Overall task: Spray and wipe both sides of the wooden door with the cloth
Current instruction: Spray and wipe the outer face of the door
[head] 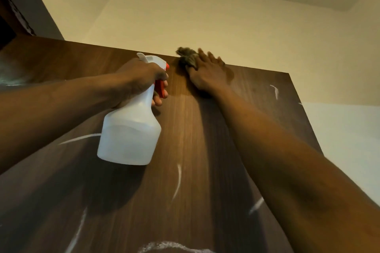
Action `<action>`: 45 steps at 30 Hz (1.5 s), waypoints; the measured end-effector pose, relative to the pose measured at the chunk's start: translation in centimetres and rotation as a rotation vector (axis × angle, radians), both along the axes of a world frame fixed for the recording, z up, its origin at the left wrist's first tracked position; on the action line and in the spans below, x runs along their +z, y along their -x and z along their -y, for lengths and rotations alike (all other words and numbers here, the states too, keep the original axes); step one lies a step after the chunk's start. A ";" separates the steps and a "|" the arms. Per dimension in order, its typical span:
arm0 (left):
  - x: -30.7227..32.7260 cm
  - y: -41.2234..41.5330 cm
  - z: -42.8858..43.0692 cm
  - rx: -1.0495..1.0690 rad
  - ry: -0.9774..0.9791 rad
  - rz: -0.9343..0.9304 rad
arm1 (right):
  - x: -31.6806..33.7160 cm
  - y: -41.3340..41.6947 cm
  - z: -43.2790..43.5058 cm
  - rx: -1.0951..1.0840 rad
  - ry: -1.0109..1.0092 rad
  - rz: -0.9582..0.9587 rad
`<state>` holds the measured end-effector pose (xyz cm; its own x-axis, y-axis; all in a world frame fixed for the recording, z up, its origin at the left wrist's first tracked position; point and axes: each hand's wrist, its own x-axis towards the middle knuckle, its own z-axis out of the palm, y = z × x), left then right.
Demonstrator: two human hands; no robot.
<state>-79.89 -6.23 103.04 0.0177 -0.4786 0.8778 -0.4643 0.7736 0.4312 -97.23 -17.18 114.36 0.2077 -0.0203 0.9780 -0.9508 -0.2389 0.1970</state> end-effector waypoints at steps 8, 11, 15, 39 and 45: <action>-0.7 4.1 -0.3 0.055 0.019 -0.016 | -7.0 7.4 1.3 0.023 0.071 -0.208; -0.6 5.6 -0.3 0.024 0.008 -0.011 | -4.7 12.0 1.7 -0.014 0.047 -0.016; -0.2 7.0 -0.7 0.004 0.011 -0.009 | -0.3 13.4 1.1 -0.009 -0.048 0.147; -2.4 16.1 1.2 -0.056 -0.012 0.021 | -4.7 20.2 1.3 -0.023 -0.029 -0.053; -6.0 16.9 0.1 -0.045 -0.111 -0.014 | -11.7 26.2 2.4 0.124 -0.079 0.165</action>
<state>-96.78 -6.29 97.05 0.0064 -0.5737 0.8190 -0.4237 0.7403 0.5219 -123.44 -19.61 102.62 0.0511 -0.0822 0.9953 -0.9310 -0.3645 0.0178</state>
